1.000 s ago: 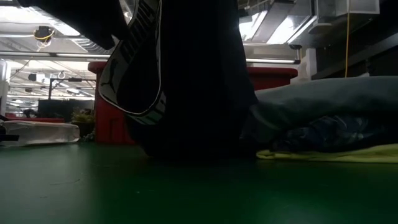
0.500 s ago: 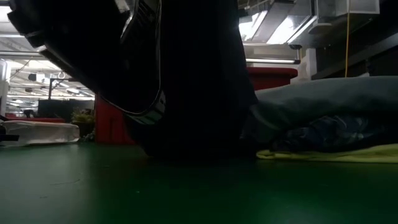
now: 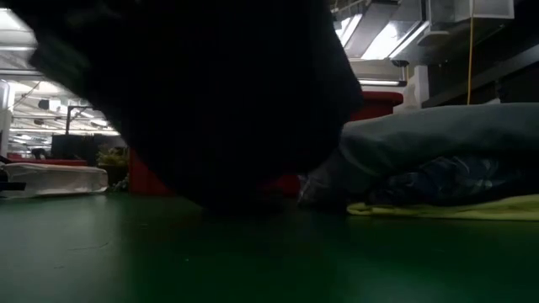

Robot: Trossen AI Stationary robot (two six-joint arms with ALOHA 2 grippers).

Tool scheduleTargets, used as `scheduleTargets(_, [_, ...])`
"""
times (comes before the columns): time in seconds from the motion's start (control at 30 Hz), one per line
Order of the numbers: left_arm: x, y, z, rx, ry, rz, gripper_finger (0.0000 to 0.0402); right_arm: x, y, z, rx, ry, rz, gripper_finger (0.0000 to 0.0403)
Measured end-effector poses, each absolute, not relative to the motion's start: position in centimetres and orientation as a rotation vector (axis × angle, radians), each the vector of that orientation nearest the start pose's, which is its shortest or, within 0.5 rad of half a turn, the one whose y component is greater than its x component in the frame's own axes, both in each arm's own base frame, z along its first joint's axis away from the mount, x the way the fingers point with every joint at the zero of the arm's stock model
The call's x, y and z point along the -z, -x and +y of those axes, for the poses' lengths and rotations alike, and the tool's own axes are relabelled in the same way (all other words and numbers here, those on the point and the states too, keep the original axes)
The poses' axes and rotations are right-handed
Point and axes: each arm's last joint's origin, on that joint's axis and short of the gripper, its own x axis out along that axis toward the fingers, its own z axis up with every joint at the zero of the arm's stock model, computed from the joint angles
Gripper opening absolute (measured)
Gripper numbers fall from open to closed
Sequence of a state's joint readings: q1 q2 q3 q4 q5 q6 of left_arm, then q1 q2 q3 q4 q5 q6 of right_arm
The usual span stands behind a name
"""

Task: Fold Laundry from Bin
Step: Fold the dark blue underwear shorts

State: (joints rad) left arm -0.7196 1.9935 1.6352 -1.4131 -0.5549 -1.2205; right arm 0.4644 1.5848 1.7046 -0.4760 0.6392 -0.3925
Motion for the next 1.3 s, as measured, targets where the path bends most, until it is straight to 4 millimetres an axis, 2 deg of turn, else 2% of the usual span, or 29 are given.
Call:
scheduleTargets(0.13, [-26.7, -25.6, -21.3, -0.655, -0.036, 1.158, 0.0002, -43.9, -31.3, 13.8, 0.114, 0.595, 0.303, 0.0005])
scheduleTargets(0.23, [-30.3, -23.6, -19.9, -0.607, 0.033, 1.109, 0.0002, -44.6, -30.9, 13.5, 0.105, 0.633, 0.329, 0.0005])
scheduleTargets(0.37, [-34.3, -21.1, -17.8, -0.543, 0.137, 1.03, 0.0001, -44.7, -30.3, 13.2, 0.095, 0.674, 0.397, 0.0005])
scheduleTargets(0.53, [-38.1, -18.1, -14.9, -0.486, 0.248, 0.926, 0.0001, -44.2, -29.9, 13.0, 0.087, 0.677, 0.464, 0.0005])
scheduleTargets(0.7, [-40.2, -16.0, -12.8, -0.446, 0.313, 0.858, 0.0001, -43.6, -29.7, 12.9, 0.093, 0.641, 0.513, 0.0005])
scheduleTargets(0.93, [-41.2, -14.9, -11.5, -0.411, 0.267, 0.806, 0.0, -43.6, -29.7, 12.7, 0.165, 0.653, 0.52, 0.0005])
scheduleTargets(1.1, [-41.4, -15.1, -10.9, -0.431, 0.183, 0.771, 0.0, -43.7, -30.3, 11.1, 0.269, 0.656, 0.537, 0.0005])
scheduleTargets(1.3, [-42.3, -14.6, -8.7, -0.499, 0.205, 0.705, 0.0, -43.6, -31.4, 7.6, 0.338, 0.619, 0.577, 0.0005])
